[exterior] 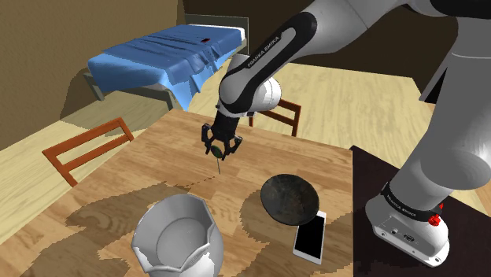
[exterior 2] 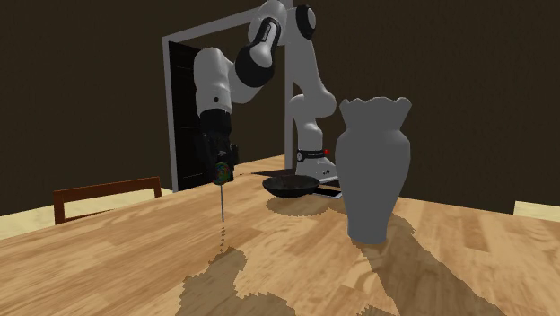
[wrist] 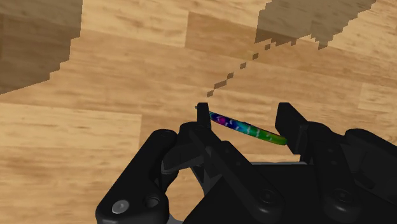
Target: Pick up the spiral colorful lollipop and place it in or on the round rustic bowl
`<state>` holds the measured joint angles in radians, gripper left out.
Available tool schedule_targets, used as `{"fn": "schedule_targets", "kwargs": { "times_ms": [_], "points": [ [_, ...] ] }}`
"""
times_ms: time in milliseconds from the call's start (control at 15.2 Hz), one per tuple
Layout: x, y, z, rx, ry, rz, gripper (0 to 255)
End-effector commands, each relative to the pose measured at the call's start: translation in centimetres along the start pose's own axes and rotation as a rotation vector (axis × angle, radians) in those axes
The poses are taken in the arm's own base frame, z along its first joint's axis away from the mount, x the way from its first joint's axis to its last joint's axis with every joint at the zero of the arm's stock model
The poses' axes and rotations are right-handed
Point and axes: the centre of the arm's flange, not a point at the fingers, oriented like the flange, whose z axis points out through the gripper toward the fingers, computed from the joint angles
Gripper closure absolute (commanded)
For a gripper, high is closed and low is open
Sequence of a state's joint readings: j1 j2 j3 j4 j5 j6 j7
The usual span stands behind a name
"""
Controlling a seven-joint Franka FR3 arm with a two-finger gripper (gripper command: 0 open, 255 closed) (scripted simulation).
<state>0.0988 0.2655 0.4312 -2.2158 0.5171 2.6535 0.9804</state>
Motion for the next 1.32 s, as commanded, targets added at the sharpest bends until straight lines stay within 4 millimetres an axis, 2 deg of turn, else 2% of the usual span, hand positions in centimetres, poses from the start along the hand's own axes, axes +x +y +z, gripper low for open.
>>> {"fn": "schedule_targets", "kwargs": {
  "times_ms": [0, 396, 1254],
  "points": [
    [0.0, 0.0, 0.0, 0.0, 0.0, 0.0, 255],
    [0.0, 0.0, 0.0, 0.0, 0.0, 0.0, 255],
    [-2.0, -2.0, -6.2, 0.0, 0.0, 0.0, 255]
  ]
}}
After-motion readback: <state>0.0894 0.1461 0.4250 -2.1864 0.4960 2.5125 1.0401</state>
